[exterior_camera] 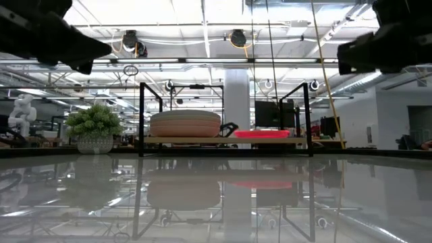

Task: Place and stack plates onto a shelf
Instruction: Return to Home Position

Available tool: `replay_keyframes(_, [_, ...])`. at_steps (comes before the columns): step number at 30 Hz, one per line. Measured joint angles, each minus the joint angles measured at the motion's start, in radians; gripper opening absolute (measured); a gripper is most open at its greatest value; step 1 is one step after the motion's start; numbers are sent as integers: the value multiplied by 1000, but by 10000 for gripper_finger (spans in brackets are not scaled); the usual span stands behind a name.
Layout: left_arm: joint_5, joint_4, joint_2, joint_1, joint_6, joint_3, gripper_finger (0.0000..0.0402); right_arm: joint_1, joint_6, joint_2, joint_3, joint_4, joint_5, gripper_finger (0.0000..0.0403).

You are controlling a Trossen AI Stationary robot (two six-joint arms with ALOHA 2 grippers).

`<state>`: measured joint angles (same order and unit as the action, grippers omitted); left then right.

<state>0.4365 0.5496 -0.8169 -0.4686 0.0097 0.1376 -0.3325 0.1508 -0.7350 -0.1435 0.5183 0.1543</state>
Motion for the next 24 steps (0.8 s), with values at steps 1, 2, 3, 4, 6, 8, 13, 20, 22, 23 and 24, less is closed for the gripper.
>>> replay_keyframes(1, [-28,3,17,10,4,-13,3,5,-2,5,13,6,0,0])
replay_keyframes(2, [-54,6,34,21,10,-25,3,9,-3,11,24,10,0,0])
replay_keyframes(3, [-77,5,52,31,19,-37,3,12,-3,16,32,9,0,0])
replay_keyframes(4, [-98,3,67,41,26,-48,3,16,-3,21,39,9,-1,0])
replay_keyframes(6, [-124,4,91,63,42,-61,3,21,0,34,52,10,-2,0])
replay_keyframes(8, [-137,3,115,87,56,-71,3,27,10,47,64,12,-2,0])
replay_keyframes(13, [-226,-8,159,144,66,-88,3,42,9,88,94,9,-2,0])
replay_keyframes(20, [-274,-24,190,210,60,-113,3,45,-1,127,110,0,-44,0])
replay_keyframes(22, [-299,-24,197,227,56,-120,3,45,0,132,110,-1,-55,0])
replay_keyframes(23, [-310,-24,198,234,53,-122,3,45,0,135,111,-6,-54,0])
replay_keyframes(24, [-314,-22,198,239,49,-124,3,45,0,139,111,-14,-54,0])
